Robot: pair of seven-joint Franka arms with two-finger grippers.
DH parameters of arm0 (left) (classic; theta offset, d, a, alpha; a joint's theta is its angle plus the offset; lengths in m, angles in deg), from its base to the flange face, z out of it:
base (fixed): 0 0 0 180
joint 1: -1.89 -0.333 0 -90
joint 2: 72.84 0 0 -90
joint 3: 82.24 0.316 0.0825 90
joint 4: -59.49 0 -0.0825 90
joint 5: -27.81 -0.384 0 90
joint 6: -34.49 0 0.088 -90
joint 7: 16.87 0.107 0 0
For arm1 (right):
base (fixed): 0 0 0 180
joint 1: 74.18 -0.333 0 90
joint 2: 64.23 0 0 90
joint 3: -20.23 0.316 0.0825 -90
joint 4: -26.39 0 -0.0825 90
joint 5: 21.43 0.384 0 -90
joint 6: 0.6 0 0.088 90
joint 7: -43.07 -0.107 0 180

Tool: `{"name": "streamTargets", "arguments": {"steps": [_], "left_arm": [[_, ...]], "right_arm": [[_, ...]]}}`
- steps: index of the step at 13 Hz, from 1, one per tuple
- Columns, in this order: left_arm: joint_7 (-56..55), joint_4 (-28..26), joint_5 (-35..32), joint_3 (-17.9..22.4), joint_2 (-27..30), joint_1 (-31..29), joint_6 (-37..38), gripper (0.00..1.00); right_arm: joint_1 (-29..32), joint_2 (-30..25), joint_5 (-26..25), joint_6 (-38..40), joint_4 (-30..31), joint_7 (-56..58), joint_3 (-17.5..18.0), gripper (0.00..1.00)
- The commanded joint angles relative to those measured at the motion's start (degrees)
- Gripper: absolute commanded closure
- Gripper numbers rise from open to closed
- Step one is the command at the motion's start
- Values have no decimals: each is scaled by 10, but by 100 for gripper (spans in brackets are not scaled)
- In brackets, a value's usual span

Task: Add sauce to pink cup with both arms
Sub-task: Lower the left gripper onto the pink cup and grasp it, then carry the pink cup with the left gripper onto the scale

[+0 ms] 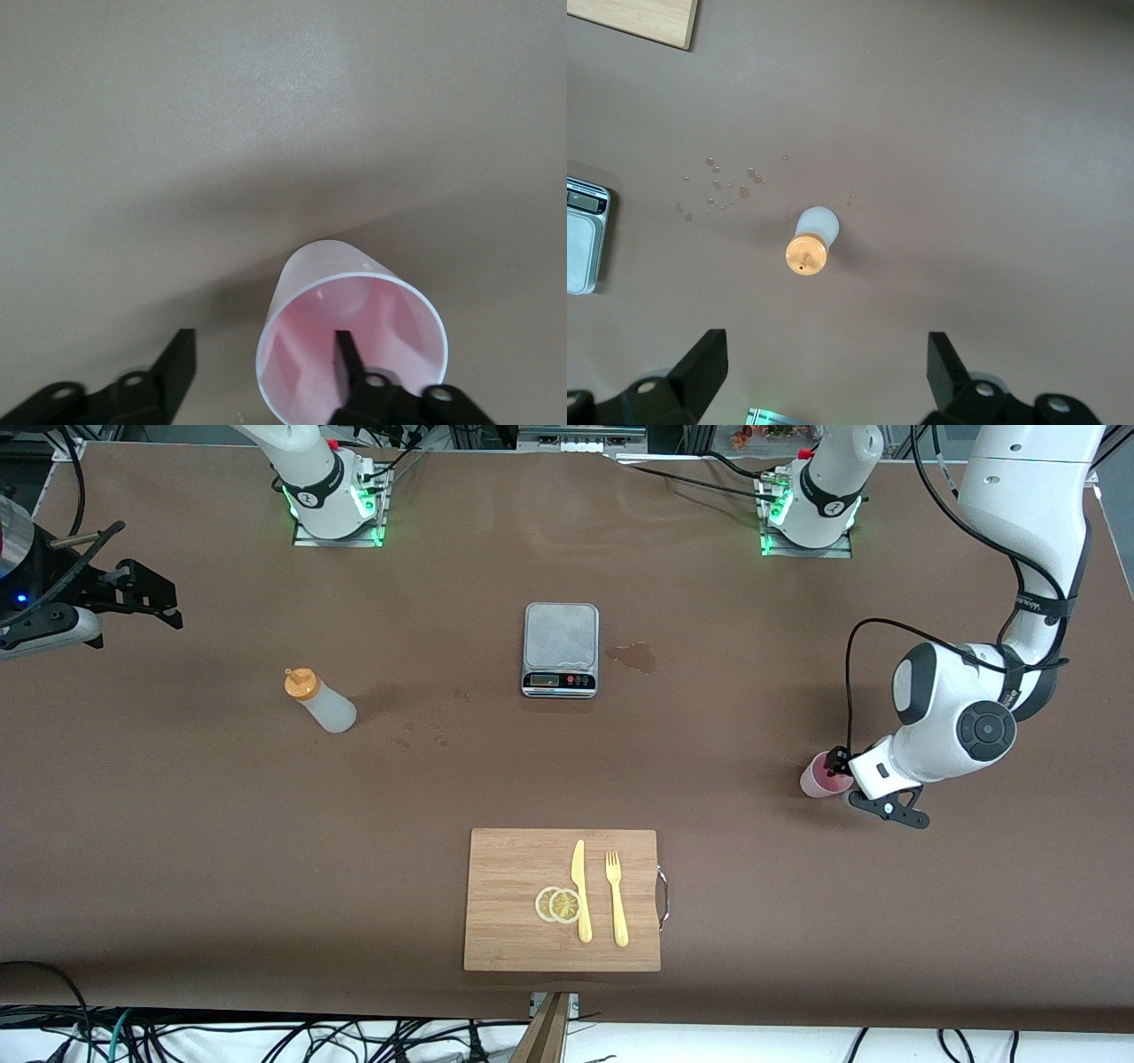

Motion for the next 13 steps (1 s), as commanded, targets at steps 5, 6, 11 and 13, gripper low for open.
{"name": "streamTargets", "arguments": {"steps": [5,6,11,13], "left_arm": [[10,7,-10,3,6,9,4,100],[7,7,-10,3,10,9,5,100],[-29,37,-1,-10,59,42,103,100],[-132,36,0,-69,86,50,152,100]], "right_arm": [[9,5,-5,9,-8,-7,-2,0],[9,5,-5,9,-8,-3,-2,0],[9,5,-6,8,-9,-3,-2,0],[9,5,-6,8,-9,-2,-2,0]]}}
